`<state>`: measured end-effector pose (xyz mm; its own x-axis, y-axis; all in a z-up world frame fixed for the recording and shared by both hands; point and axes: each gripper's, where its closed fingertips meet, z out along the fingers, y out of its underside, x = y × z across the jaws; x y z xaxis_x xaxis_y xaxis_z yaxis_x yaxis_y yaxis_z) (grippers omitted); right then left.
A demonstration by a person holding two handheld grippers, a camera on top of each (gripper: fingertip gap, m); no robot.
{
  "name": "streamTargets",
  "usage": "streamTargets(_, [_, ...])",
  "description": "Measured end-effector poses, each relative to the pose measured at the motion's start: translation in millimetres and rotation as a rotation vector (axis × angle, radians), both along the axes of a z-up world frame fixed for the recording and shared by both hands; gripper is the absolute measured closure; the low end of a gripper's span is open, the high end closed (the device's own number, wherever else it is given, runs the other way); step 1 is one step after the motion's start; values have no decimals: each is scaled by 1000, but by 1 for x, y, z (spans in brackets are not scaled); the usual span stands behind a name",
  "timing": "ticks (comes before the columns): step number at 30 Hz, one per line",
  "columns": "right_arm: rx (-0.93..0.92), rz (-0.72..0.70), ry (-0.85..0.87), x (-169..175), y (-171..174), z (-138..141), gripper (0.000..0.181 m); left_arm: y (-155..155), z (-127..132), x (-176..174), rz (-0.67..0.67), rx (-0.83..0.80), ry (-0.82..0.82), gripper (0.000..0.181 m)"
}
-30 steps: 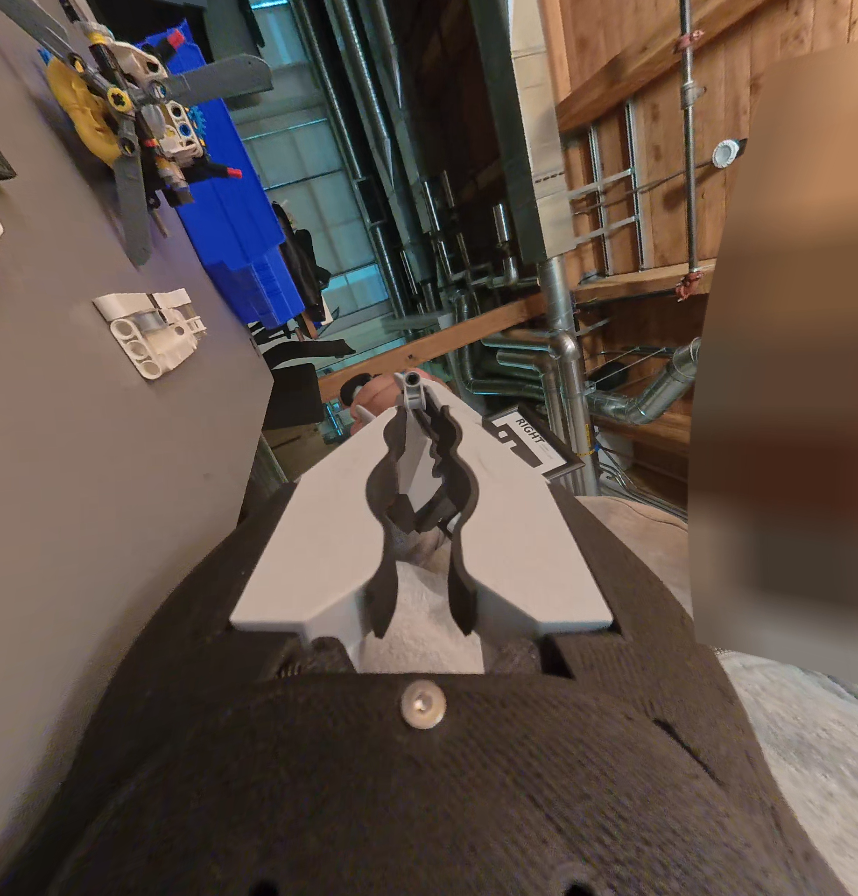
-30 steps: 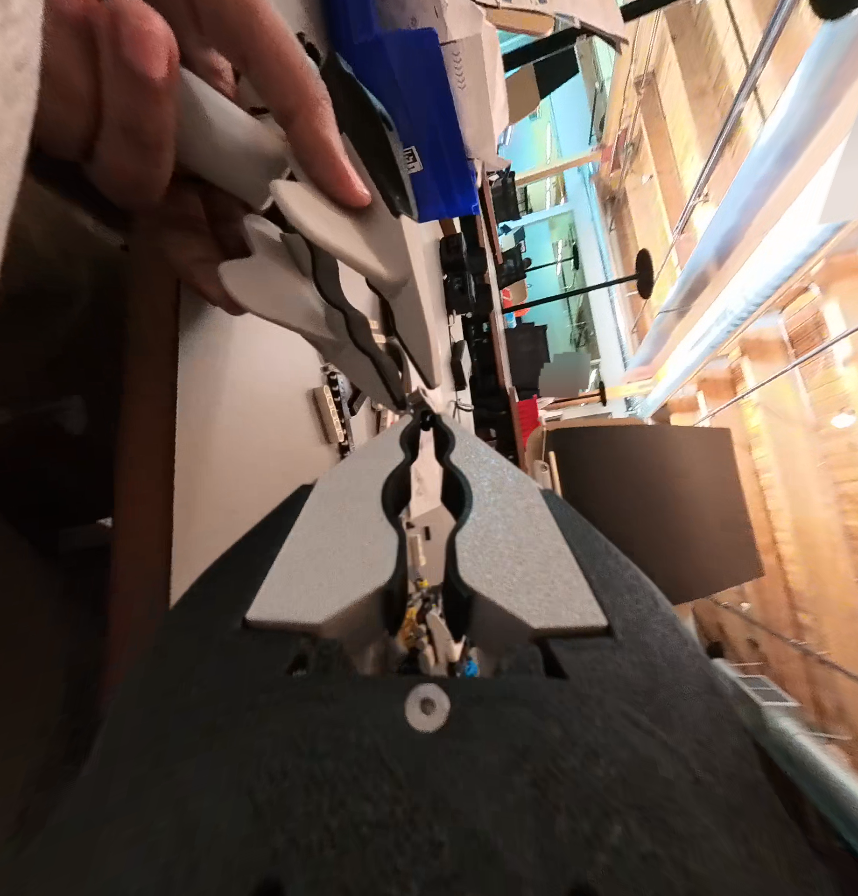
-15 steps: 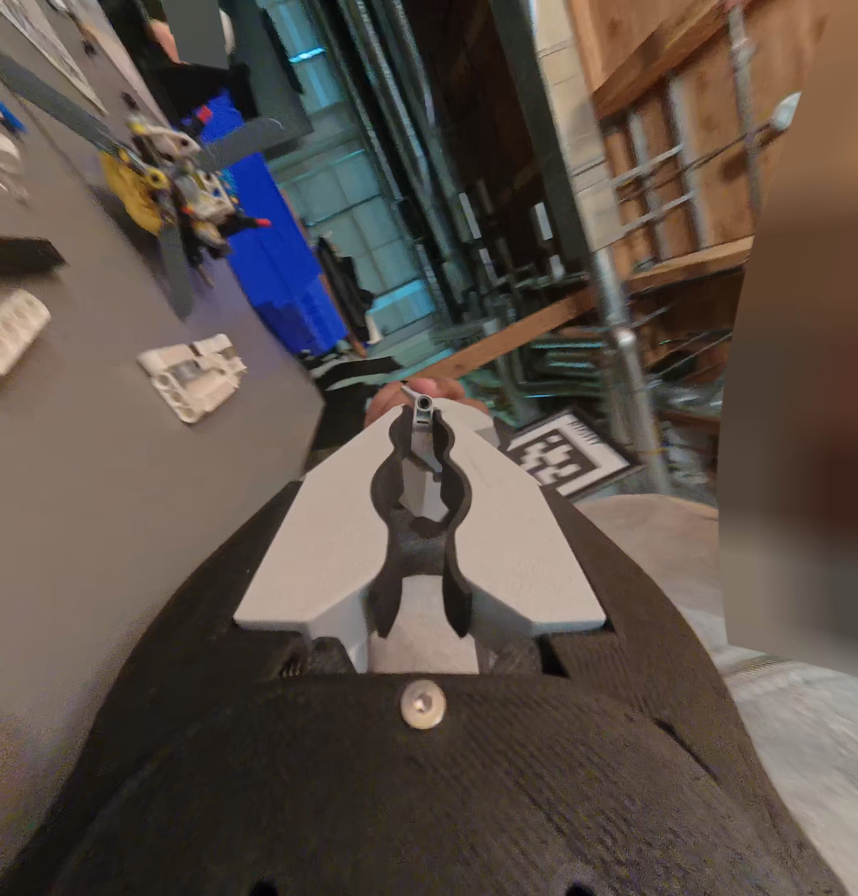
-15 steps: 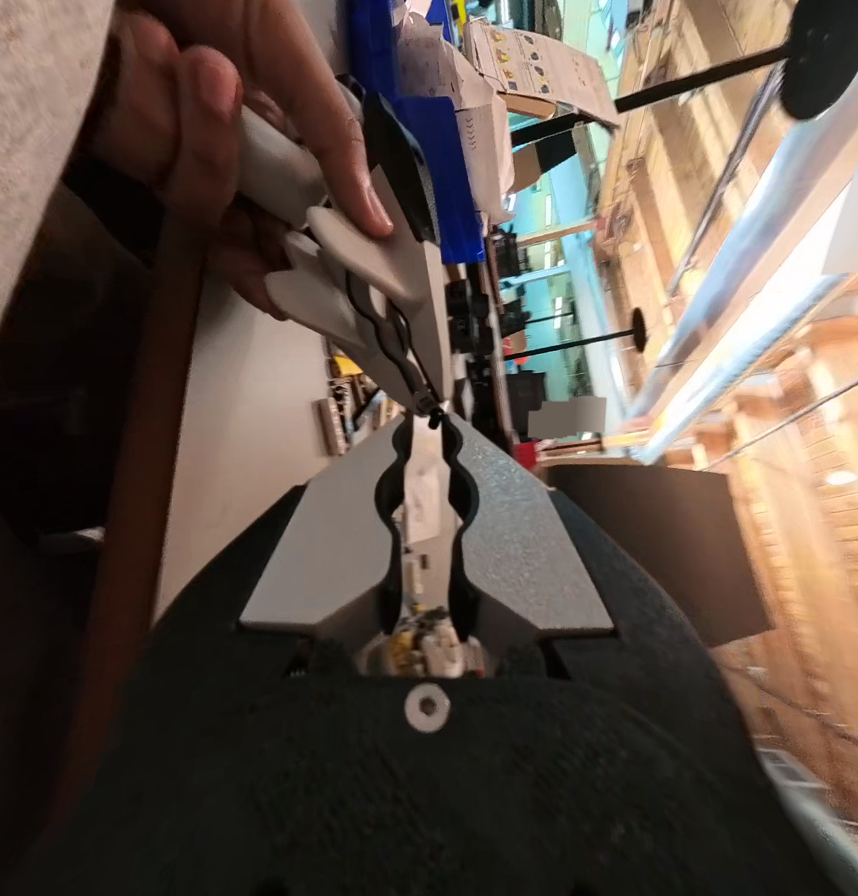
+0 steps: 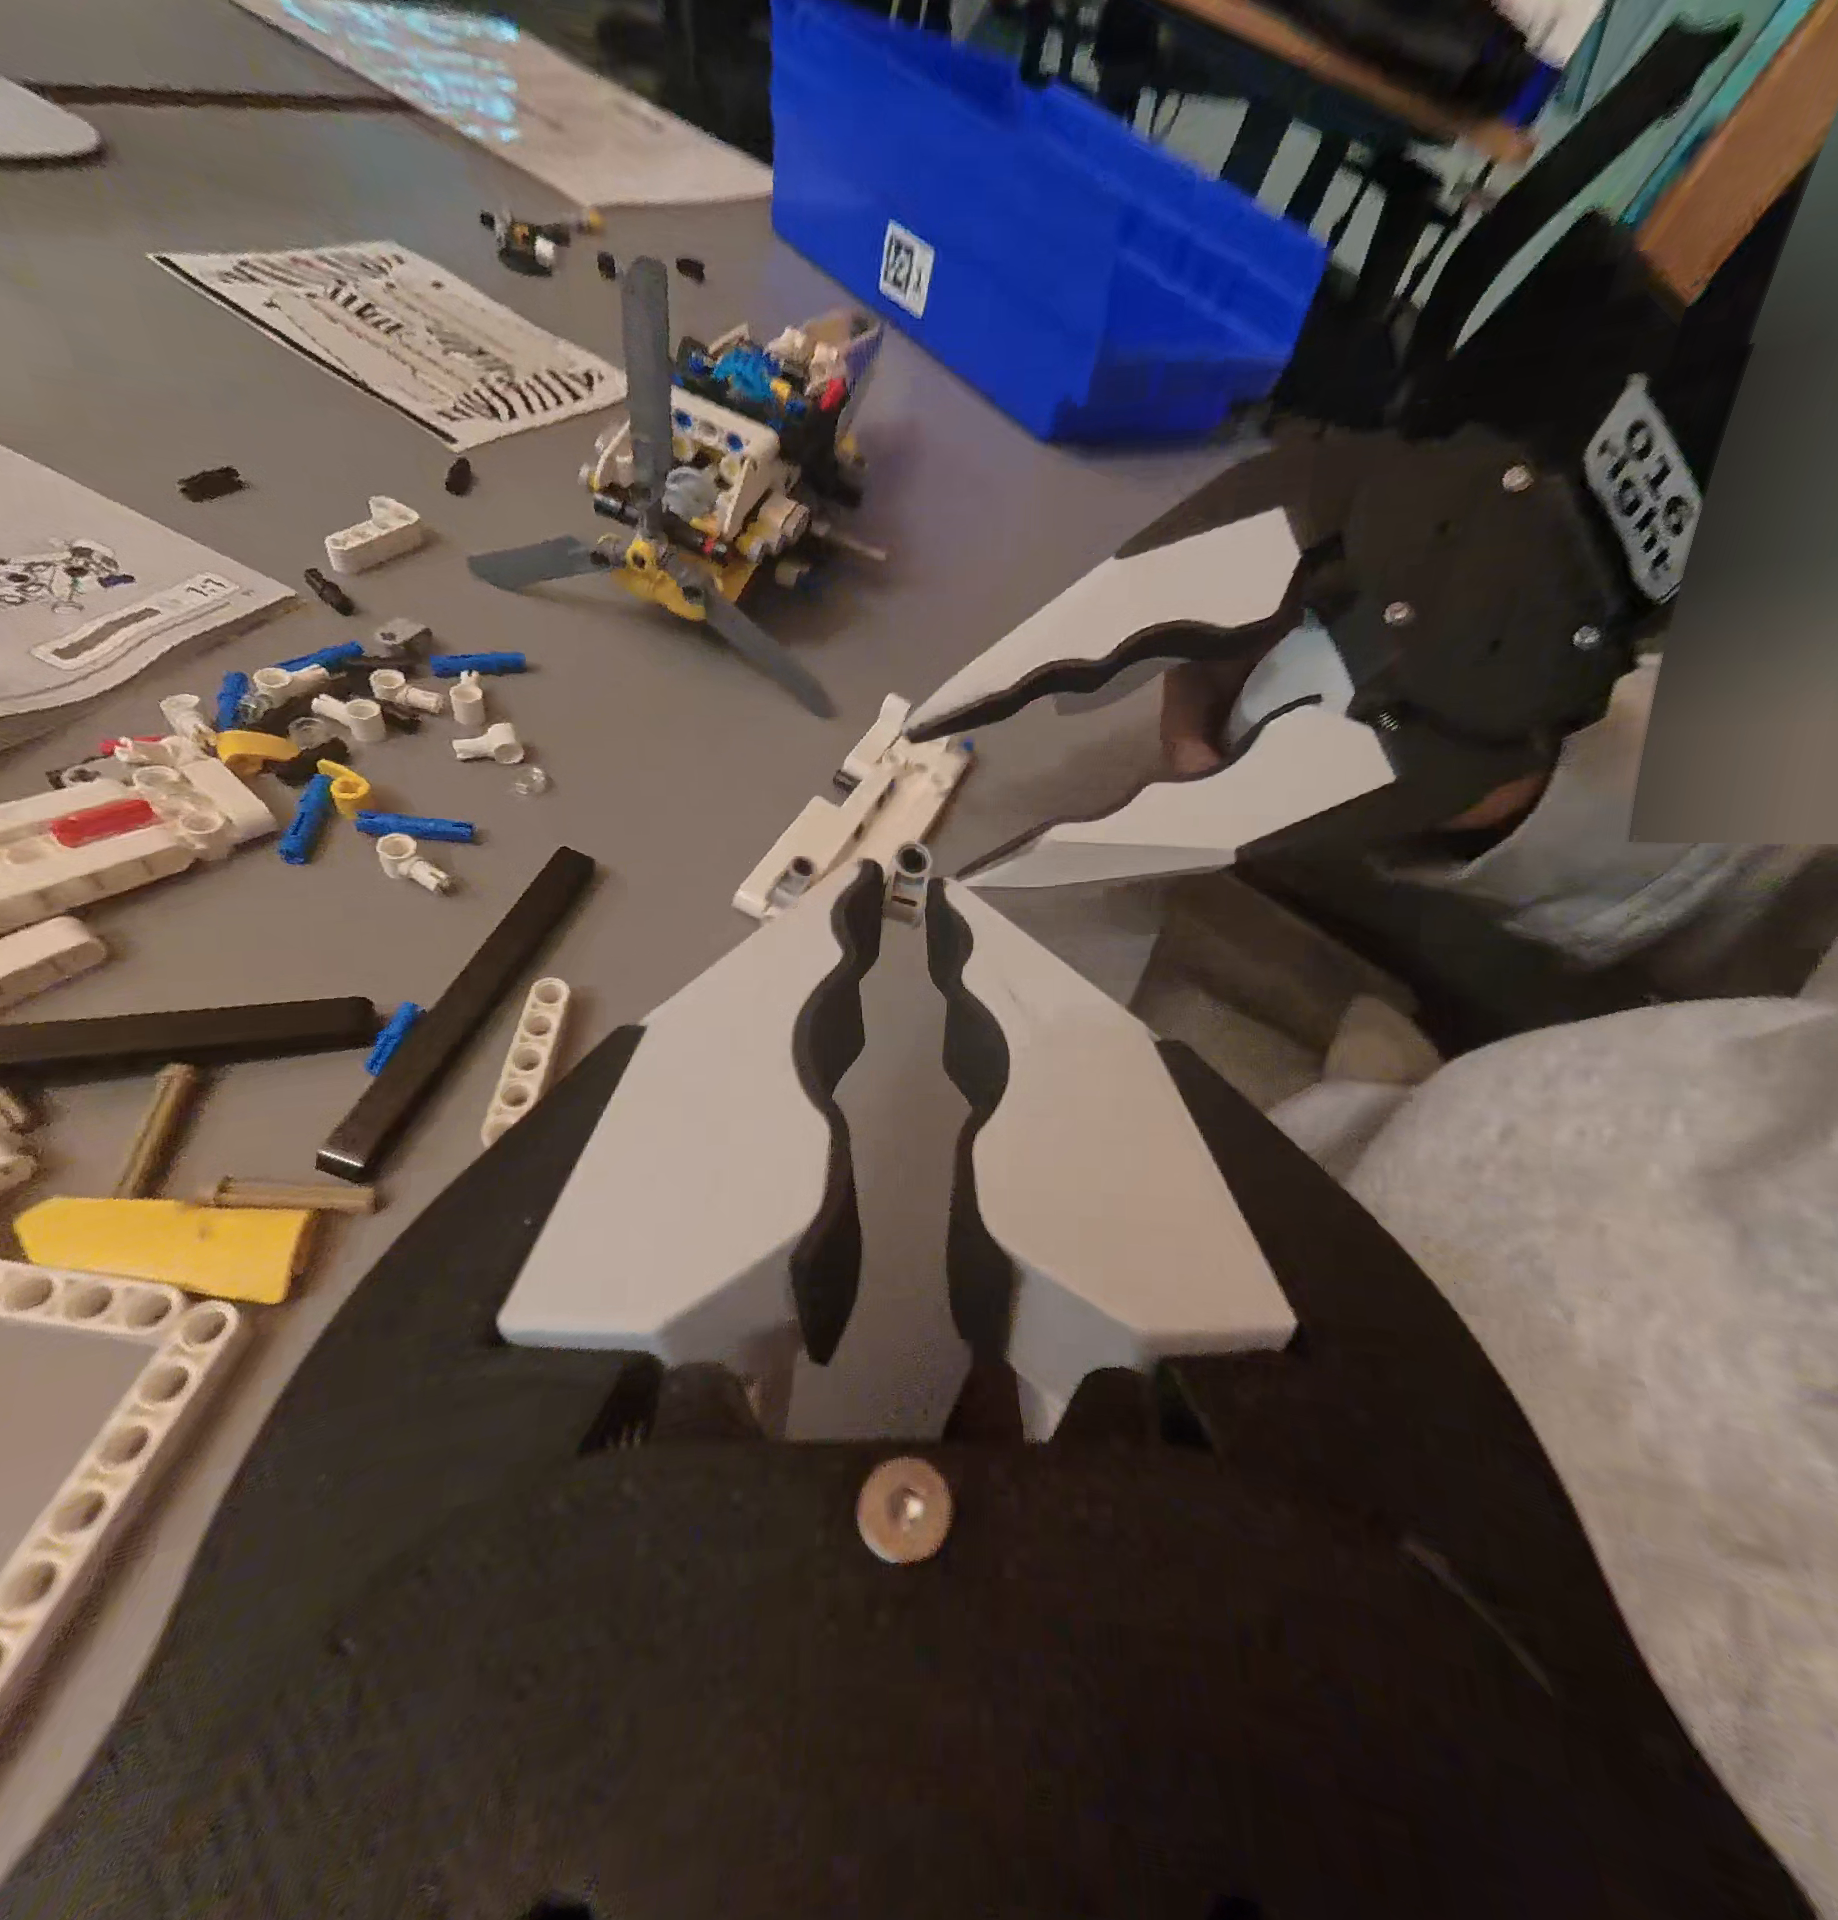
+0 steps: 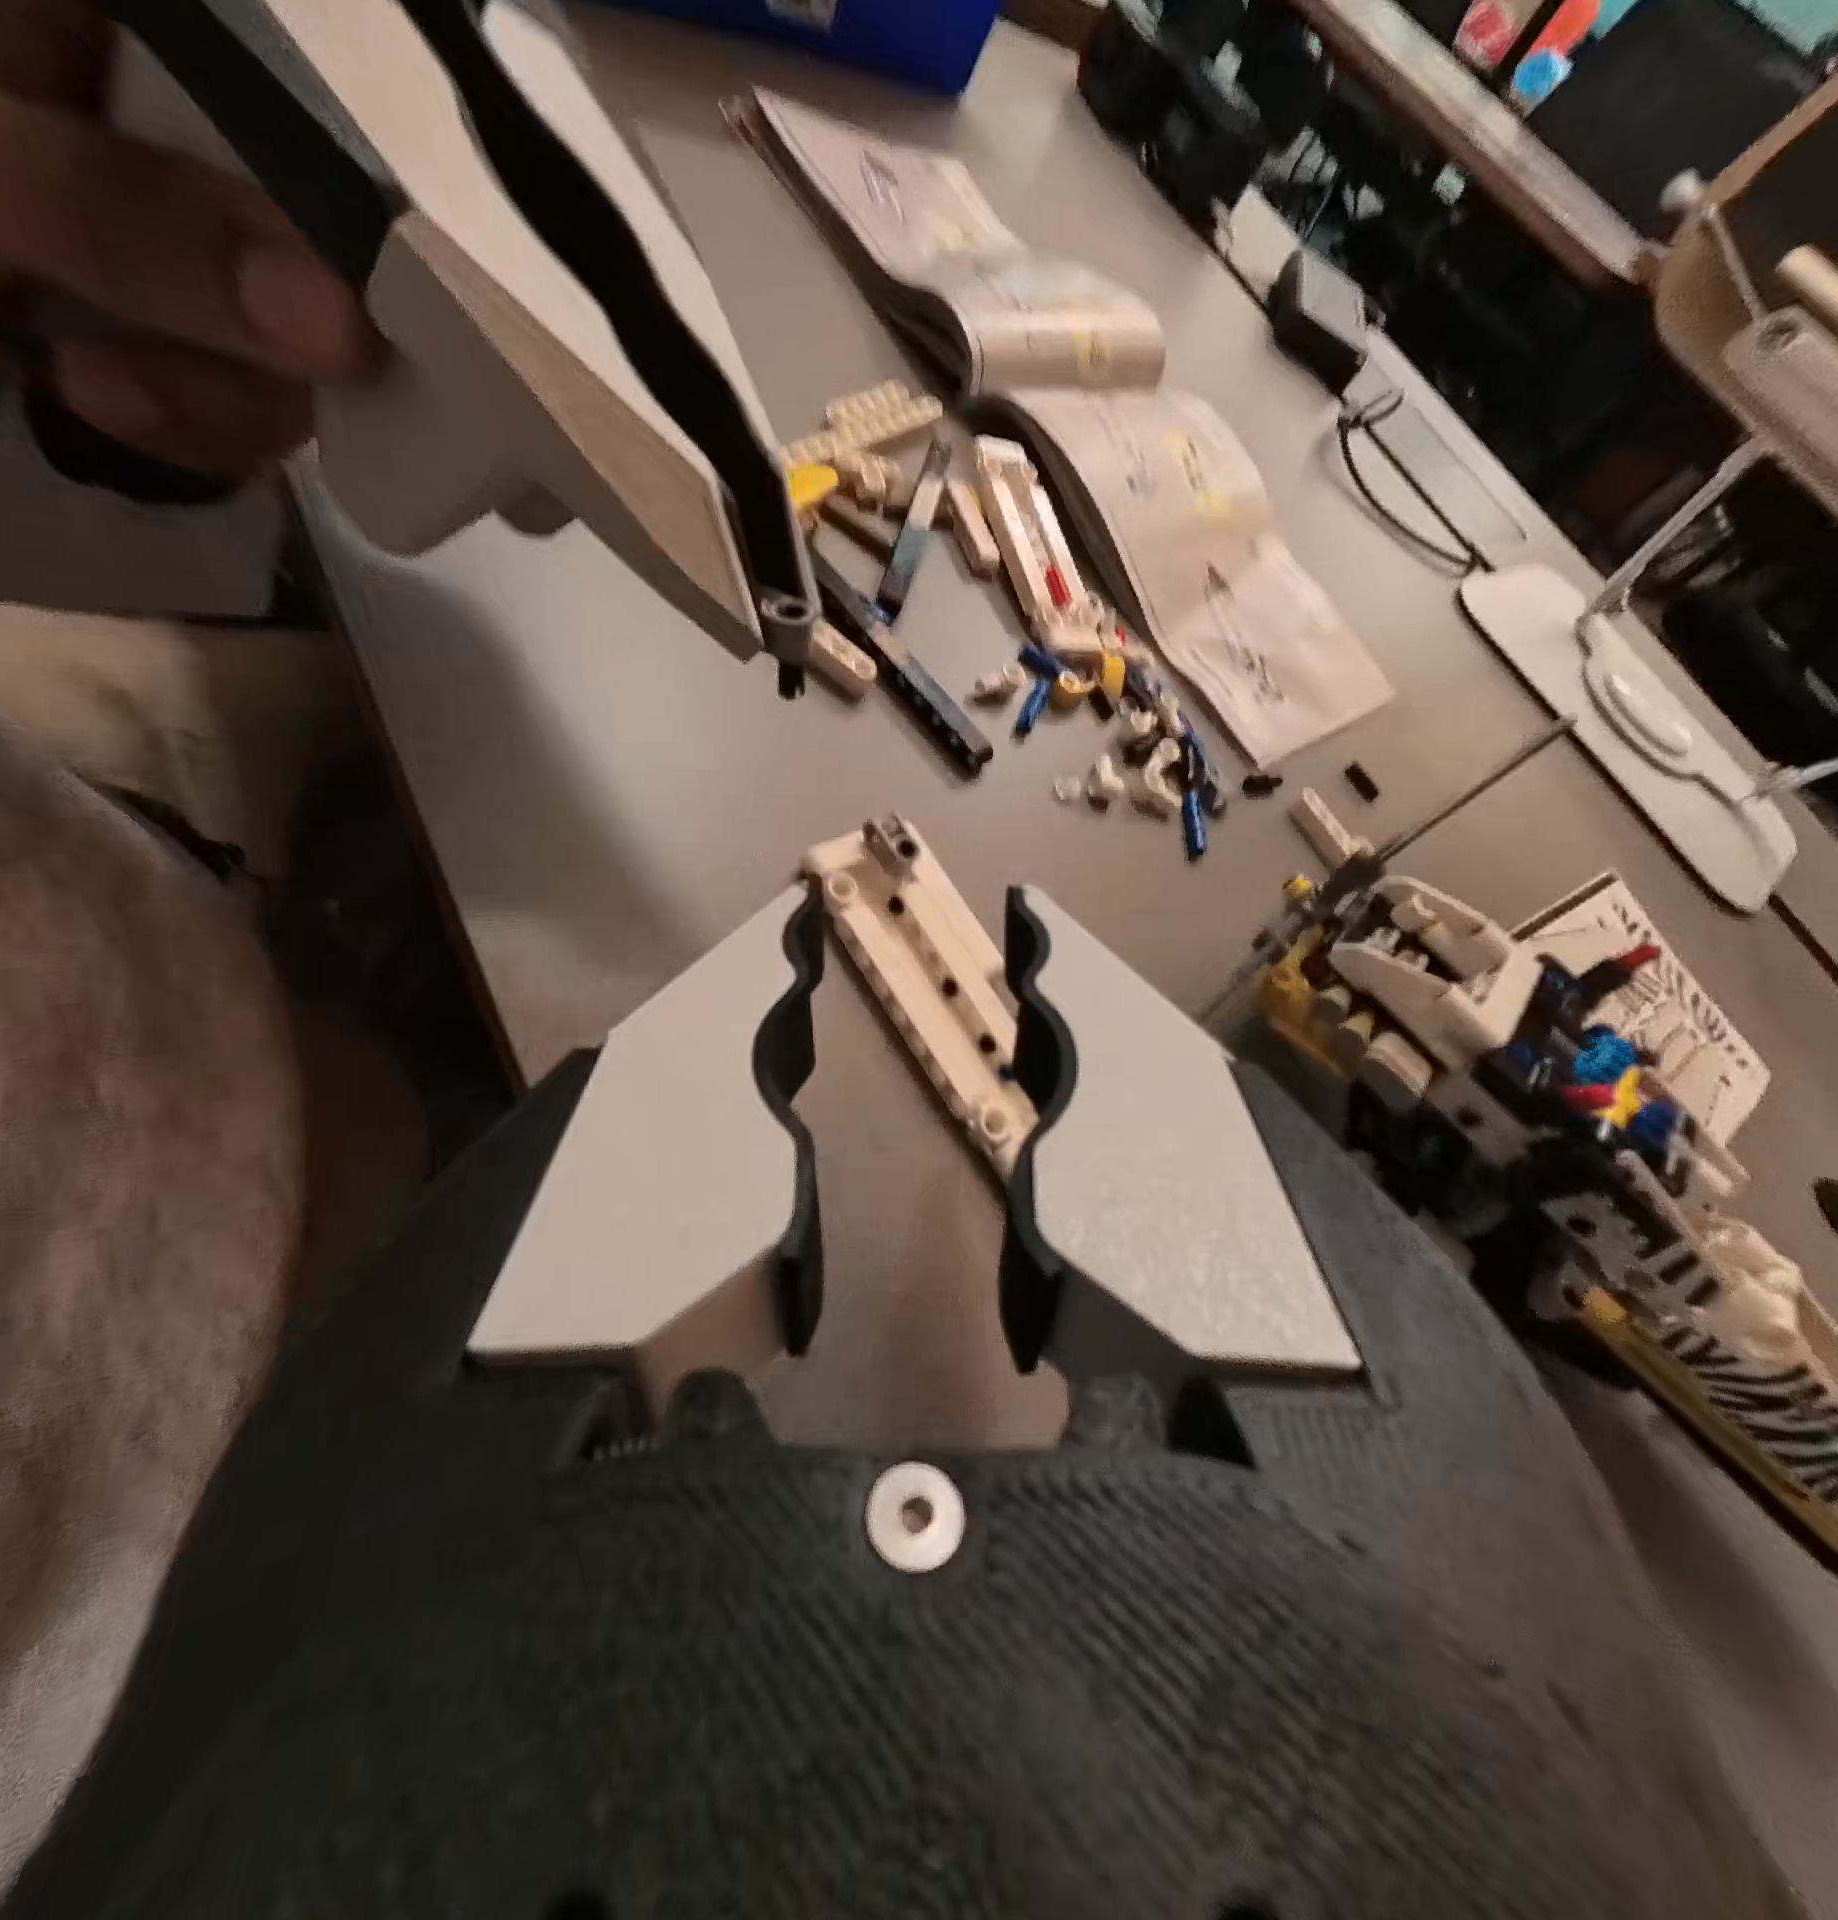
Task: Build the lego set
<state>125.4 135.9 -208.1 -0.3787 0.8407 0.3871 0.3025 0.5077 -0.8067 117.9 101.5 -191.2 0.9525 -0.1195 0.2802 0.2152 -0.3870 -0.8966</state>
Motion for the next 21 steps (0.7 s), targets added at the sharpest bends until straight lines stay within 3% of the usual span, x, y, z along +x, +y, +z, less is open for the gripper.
streamTargets(9, [19,-3,-98,-8,5,-18,149,20,-19,-1,-104,-137,117,175])
streamTargets(21, [-232,62,-309,-11,1,-29,133,23,-32,3,-150,-252,95,175])
